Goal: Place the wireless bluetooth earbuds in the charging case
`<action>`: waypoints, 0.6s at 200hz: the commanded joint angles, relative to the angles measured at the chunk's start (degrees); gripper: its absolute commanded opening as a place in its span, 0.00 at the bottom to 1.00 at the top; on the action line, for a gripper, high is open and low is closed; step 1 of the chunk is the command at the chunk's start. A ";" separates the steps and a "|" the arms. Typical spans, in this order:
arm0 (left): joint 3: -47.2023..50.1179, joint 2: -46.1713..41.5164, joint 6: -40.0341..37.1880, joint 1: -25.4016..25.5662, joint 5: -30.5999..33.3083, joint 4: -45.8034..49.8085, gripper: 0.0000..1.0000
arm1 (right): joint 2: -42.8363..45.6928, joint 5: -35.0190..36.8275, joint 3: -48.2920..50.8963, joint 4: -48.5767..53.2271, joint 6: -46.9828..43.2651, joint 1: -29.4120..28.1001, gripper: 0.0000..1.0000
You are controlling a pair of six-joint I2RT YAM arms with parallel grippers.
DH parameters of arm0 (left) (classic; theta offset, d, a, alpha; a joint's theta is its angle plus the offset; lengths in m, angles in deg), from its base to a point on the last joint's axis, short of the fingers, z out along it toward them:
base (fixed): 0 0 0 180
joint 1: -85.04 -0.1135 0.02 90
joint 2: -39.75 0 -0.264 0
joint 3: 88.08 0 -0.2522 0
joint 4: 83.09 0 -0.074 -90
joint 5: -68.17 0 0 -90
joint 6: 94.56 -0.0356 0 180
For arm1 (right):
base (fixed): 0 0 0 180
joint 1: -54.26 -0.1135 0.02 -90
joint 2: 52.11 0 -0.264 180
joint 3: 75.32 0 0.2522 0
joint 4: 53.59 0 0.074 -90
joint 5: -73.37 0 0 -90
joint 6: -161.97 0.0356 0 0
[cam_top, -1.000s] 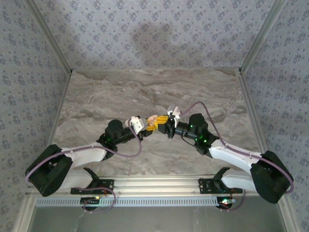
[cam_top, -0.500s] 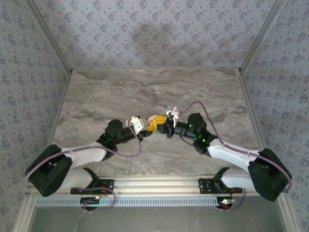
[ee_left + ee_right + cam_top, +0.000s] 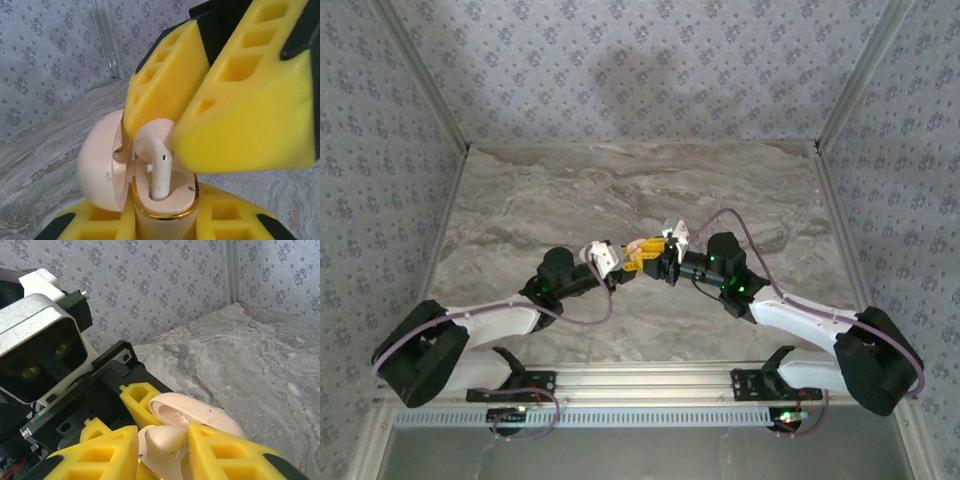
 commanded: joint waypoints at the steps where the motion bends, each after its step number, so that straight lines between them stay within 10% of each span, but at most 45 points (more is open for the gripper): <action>1: -1.54 -1.69 -1.08 -0.20 -0.91 -0.81 0.13 | 1.08 -0.58 -1.88 1.31 -0.79 -0.14 0.35; 120: -1.36 -2.22 -1.14 -0.18 -0.82 -0.36 0.13 | 2.33 -2.66 -3.42 2.02 -0.53 0.00 0.47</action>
